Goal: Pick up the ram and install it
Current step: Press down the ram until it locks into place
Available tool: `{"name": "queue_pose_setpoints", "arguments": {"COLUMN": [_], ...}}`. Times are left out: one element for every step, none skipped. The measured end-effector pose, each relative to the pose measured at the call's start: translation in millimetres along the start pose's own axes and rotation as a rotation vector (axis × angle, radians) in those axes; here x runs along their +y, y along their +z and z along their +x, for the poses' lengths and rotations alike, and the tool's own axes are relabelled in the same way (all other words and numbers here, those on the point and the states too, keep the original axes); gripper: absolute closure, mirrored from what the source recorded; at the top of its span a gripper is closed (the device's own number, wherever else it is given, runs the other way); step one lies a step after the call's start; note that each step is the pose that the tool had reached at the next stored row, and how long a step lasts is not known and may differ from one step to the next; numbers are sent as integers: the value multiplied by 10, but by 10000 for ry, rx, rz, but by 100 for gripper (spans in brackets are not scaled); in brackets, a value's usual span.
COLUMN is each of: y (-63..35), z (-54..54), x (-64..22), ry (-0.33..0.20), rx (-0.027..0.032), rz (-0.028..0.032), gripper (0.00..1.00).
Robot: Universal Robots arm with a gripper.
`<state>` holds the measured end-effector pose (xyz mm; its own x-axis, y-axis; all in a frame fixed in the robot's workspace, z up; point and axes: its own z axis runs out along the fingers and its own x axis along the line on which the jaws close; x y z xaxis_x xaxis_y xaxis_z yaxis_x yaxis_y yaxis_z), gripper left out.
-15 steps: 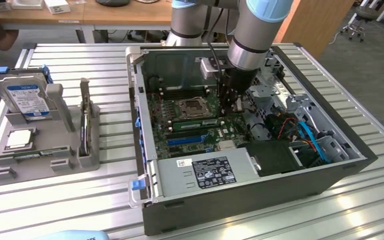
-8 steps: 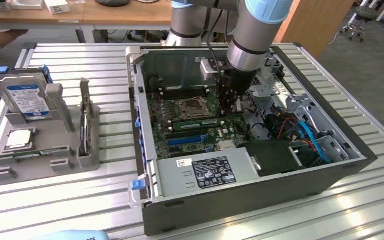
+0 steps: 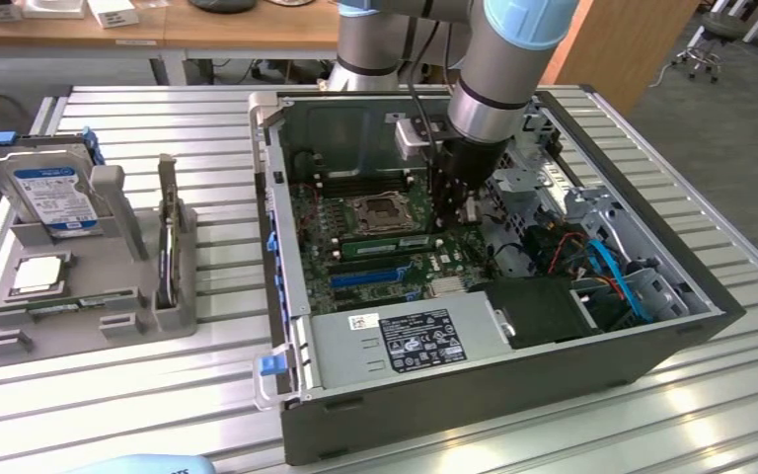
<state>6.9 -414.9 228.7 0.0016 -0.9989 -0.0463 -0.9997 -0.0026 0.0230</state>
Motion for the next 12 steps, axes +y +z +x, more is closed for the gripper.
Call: {"name": "queue_pose_setpoints", "arguments": {"y": [0,1,5,13,19,24,24,24,24,25,30,36], "z": [0,0,0,-1,0,1,1,1,1,1,1,1], "x": [0,0,0,-1,-1,-1,-1,-1,-1,-1,-1,-1], "ry": [0,0,0,0,0,0,0,0,0,0,0,0], "rx": [1,0,-5,-6,-3,-2,-1,-1,-1,0,-4,-4], "rz": [0,0,1,2,1,0,0,0,0,0,1,1], "gripper": [90,90,90,90,90,90,90,90,90,90,90,90]}}
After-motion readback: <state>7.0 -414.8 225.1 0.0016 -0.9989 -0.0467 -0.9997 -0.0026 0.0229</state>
